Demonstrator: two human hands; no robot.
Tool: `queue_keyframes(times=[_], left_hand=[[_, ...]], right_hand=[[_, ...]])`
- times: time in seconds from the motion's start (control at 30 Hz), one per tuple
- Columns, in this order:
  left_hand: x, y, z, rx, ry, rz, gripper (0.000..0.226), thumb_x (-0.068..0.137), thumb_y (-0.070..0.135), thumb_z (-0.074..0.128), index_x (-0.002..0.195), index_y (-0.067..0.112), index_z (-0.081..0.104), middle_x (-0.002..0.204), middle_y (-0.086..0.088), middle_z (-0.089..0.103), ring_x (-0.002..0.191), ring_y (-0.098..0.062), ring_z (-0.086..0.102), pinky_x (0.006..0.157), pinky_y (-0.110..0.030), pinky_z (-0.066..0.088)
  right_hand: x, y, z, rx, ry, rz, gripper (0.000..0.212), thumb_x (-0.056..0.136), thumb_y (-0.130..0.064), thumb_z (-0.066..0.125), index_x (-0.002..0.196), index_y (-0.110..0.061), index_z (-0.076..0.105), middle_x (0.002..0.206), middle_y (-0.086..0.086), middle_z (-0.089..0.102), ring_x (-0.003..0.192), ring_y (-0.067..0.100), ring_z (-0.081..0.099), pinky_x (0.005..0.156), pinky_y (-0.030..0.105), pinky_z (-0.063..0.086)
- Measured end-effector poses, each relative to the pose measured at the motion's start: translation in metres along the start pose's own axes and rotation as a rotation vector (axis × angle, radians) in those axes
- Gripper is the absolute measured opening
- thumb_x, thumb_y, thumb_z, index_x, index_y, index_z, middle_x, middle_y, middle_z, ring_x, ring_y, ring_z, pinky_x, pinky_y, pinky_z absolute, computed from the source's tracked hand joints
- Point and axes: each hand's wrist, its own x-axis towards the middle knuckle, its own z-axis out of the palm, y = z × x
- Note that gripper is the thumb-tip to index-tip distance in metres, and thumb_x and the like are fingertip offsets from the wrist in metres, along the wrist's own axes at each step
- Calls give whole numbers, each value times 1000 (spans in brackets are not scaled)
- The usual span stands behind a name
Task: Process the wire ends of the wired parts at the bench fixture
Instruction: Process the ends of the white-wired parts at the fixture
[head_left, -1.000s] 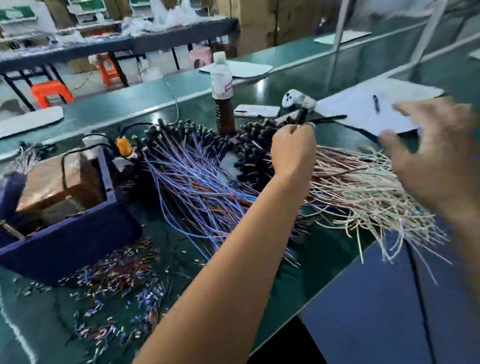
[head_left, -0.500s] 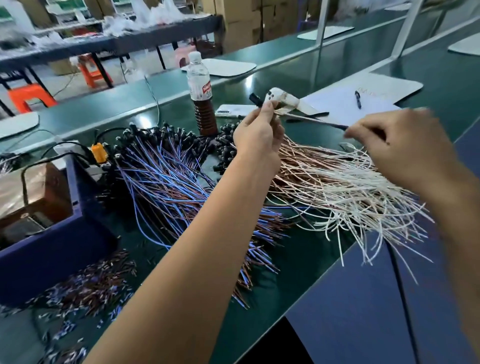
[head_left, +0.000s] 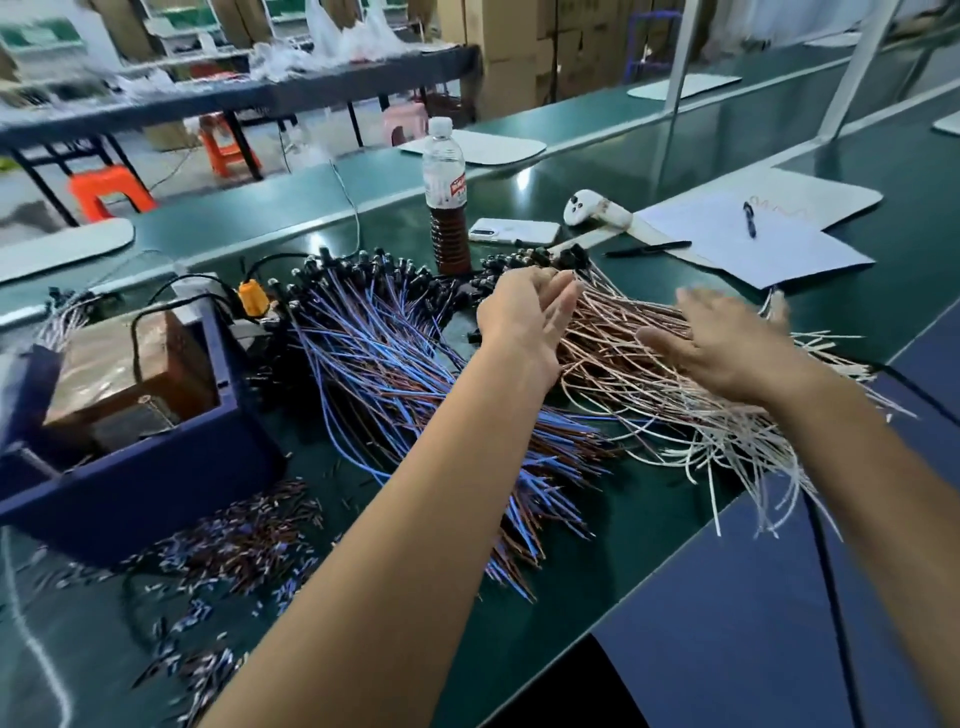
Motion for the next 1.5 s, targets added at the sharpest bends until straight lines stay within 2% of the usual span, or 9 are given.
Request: queue_keyframes(times=[0.17,0.27,0.33,0.6,0.77,0.97,1.2,1.37,1.5], left_hand=[[-40,30,-45,244,-150,24,16,99,6,54,88,7,65,59,2,62,46,-7,50,39,-13,35],[-75,62,-99,574,-234,131,18,98,6,55,83,10,63,59,2,59,46,-9,45,37,-16,28],[-104,90,-147,860,-217,222,20,96,2,55,79,10,62,57,0,59,45,-13,47,36,-17,29],[-209,166,-315,1563,95,-57,19,84,-2,55,72,5,69,62,-5,66,49,-16,52,50,-26,38],[-217,190,-367,1833,741,48,20,79,9,62,93,9,76,81,-11,71,83,-29,72,69,-31,58],[-182,201,-390,1854,1165,376,27,88,7,58,114,7,66,117,-20,67,111,-40,64,86,-42,51],[-151,226,-400,1887,1215,267,30,91,1,56,118,7,68,123,-18,68,117,-39,65,90,-42,53],[-151,234,-397,1620,1079,230,11,80,12,60,90,8,60,94,-18,61,84,-34,62,74,-33,42],[-149,237,-383,909,818,220,7,93,0,61,91,-5,65,65,-13,62,44,-19,57,46,-22,46]], right_hand=[[-28,-69,-20,248,446,-295,52,96,-57,61,127,-15,70,121,16,74,113,35,67,98,48,50],[-61,-145,-18,418,481,-574,29,95,-46,64,91,-20,77,76,6,73,73,30,66,68,39,51],[-83,-203,-12,422,302,-729,32,94,-42,63,75,-17,71,60,1,58,61,29,55,58,34,40],[-170,-397,36,76,-194,-1119,27,86,-19,64,63,-17,49,61,-1,52,54,21,52,55,36,46],[-211,-484,66,135,-200,-1162,23,91,-16,57,72,-17,46,74,12,52,75,38,59,62,37,45],[-216,-534,75,-70,-80,-1139,29,102,-20,45,117,-11,68,120,10,72,111,36,69,72,30,39],[-216,-532,85,193,-184,-907,15,94,-17,48,83,-16,58,97,17,69,77,38,54,68,33,43],[-210,-528,86,420,-303,-866,35,105,-31,39,93,-10,64,94,18,72,78,39,69,72,40,59],[-212,-512,87,1078,-601,-584,48,111,-49,30,110,-10,58,86,17,73,62,30,71,58,38,56]])
